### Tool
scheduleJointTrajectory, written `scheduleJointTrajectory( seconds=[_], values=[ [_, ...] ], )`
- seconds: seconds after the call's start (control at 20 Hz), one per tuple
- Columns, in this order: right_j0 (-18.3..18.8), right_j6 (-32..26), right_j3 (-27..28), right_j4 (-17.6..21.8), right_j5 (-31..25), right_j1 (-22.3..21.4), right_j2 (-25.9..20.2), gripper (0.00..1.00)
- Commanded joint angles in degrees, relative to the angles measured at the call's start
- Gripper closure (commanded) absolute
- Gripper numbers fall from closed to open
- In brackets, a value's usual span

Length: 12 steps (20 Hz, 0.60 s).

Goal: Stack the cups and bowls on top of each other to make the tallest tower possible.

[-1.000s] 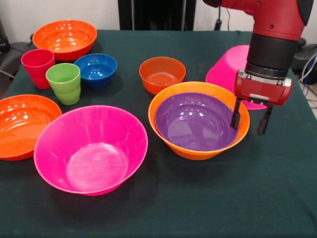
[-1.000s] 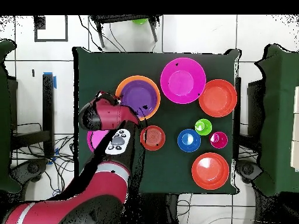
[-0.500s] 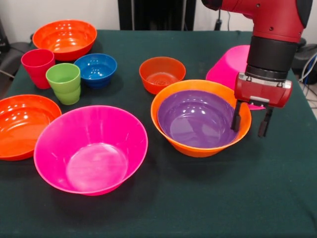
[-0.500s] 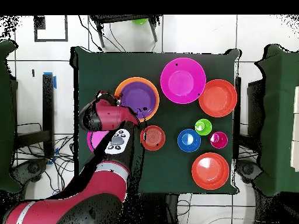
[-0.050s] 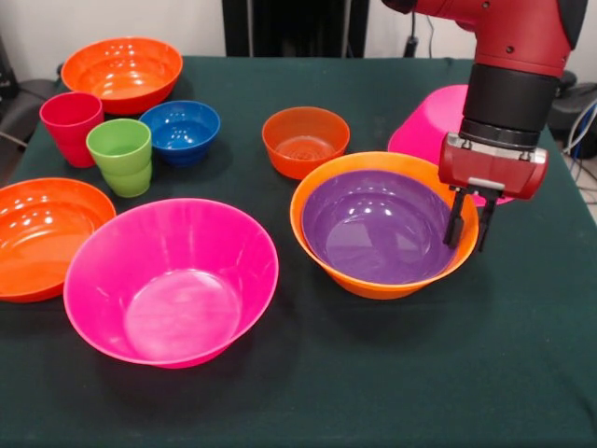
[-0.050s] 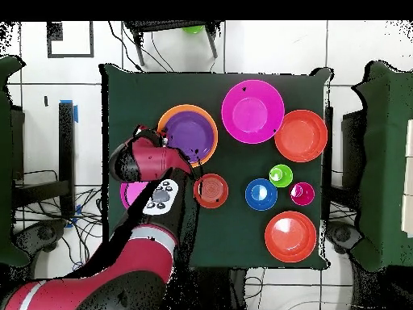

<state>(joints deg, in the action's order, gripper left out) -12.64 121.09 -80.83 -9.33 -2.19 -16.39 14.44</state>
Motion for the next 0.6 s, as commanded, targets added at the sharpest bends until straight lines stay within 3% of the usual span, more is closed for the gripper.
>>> scheduleJointTrajectory(
  seconds=[0.05,0.3,0.6],
  values=[
    [0.1,1.7,2.5,3.5,-2.8,1.9,-7.2,1.0],
    [0.4,1.4,1.2,3.7,-3.9,0.7,-7.7,1.0],
    [0.4,1.0,-4.6,4.2,-8.0,-4.9,-8.5,1.0]
  ],
)
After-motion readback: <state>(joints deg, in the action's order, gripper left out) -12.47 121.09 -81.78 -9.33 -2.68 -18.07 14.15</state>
